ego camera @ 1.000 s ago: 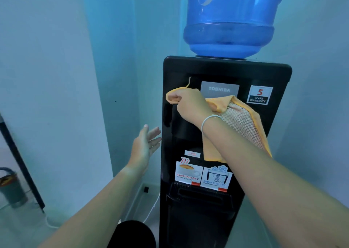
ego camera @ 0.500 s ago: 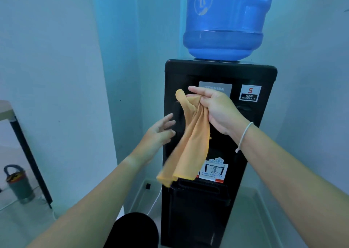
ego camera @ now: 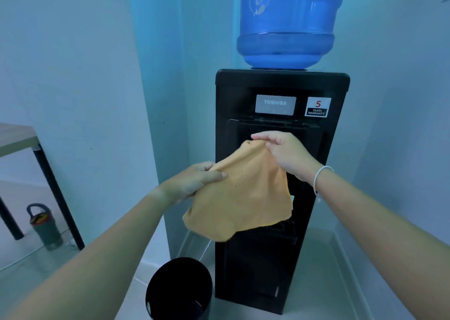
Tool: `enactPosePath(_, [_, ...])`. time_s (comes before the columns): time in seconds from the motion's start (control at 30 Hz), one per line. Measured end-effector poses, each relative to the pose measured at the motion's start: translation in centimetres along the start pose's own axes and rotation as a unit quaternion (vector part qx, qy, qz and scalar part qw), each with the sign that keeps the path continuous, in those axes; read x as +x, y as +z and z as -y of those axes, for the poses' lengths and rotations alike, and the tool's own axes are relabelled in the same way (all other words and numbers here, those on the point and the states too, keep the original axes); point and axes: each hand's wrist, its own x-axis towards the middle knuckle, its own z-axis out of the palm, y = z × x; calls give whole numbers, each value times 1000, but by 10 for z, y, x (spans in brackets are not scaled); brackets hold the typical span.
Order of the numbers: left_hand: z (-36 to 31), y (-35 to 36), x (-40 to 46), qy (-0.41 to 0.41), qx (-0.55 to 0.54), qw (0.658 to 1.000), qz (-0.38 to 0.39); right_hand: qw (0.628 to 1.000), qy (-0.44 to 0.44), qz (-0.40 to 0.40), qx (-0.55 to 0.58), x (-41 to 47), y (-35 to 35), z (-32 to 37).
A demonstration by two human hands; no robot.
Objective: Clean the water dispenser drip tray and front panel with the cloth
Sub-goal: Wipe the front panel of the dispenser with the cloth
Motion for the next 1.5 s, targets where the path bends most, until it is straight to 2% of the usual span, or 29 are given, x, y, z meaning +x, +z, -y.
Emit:
enactPosePath(0.13, [-3, -11, -10, -76, 171, 982, 22, 1000, 19, 4, -23, -7, 9, -12])
enactPosePath(0.23, [6, -21, -22, -127, 208, 967, 77, 999, 41, -19, -9, -6, 12, -16])
enactPosePath(0.3, [14, -27, -30, -141, 204, 966, 78, 997, 69, -20, 22, -4, 12, -19])
enactPosePath(0.37, [22, -32, -34, -127, 149, 980, 33, 994, 100, -20, 47, -4, 13, -22])
enactPosePath(0.47, [31, -34, -34, -40, -61, 994, -84, 983, 142, -18, 115, -3, 17, -27])
enactPosePath(0.57, [36, -33, -31, 11, -239, 957, -165, 965, 187, -15, 184, -3, 21, -30])
enactPosePath(0.63, [38, -33, -29, 7, -294, 937, -190, 946, 224, -2, 235, -3, 21, -33])
enactPosePath(0.7, [40, -33, -26, -10, -300, 931, -208, 922, 267, 37, 278, -5, 19, -35])
enactPosePath(0.8, [39, -33, -24, -35, -243, 943, -222, 891, 328, 122, 289, -13, 17, -39])
enactPosePath(0.87, [39, -35, -21, -43, -172, 957, -227, 896, 335, 154, 247, -16, 18, -42])
enactPosePath(0.9, [39, -38, -20, -47, -130, 962, -234, 912, 325, 158, 191, -17, 21, -42])
enactPosePath(0.97, [39, -42, -21, -52, -65, 966, -244, 951, 276, 143, 3, -15, 29, -42])
enactPosePath(1.03, [40, -48, -25, -53, -40, 971, -230, 954, 217, 131, -158, -13, 35, -37])
enactPosePath(1.07, [40, -50, -28, -55, -31, 974, -218, 955, 197, 126, -183, -11, 39, -36])
enactPosePath(1.2, [43, -62, -42, -58, 7, 978, -201, 965, 143, 83, -203, -6, 48, -33])
enactPosePath(1.27, [42, -67, -48, -52, 75, 976, -196, 972, 97, 55, -209, -5, 52, -35])
enactPosePath(1.37, [41, -73, -54, -31, 204, 955, -212, 979, 52, 28, -195, -6, 58, -38])
enactPosePath(1.5, [43, -81, -60, 0, 295, 919, -260, 981, 33, 25, -187, -4, 70, -34])
